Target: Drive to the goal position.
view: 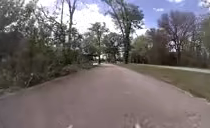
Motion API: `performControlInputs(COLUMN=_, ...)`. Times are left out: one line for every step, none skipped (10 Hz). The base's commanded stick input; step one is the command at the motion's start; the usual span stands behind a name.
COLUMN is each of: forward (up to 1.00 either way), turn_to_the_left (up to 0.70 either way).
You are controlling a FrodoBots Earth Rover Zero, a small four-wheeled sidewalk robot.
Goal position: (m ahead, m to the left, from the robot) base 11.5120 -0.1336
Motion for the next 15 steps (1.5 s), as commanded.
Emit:
performControlInputs(forward=1.00, turn_to_the_left=0.00)
performControlInputs(forward=1.00, turn_to_the_left=0.00)
performControlInputs(forward=1.00, turn_to_the_left=0.00)
performControlInputs(forward=1.00, turn_to_the_left=0.00)
performControlInputs(forward=1.00, turn_to_the_left=0.00)
performControlInputs(forward=1.00, turn_to_the_left=0.00)
performControlInputs(forward=1.00, turn_to_the_left=0.00)
performControlInputs(forward=1.00, turn_to_the_left=0.00)
performControlInputs(forward=1.00, turn_to_the_left=0.00)
performControlInputs(forward=1.00, turn_to_the_left=0.00)
performControlInputs(forward=1.00, turn_to_the_left=0.00)
performControlInputs(forward=1.00, turn_to_the_left=0.00)
performControlInputs(forward=1.00, turn_to_the_left=0.00)
performControlInputs(forward=1.00, turn_to_the_left=0.00)
performControlInputs(forward=1.00, turn_to_the_left=0.00)
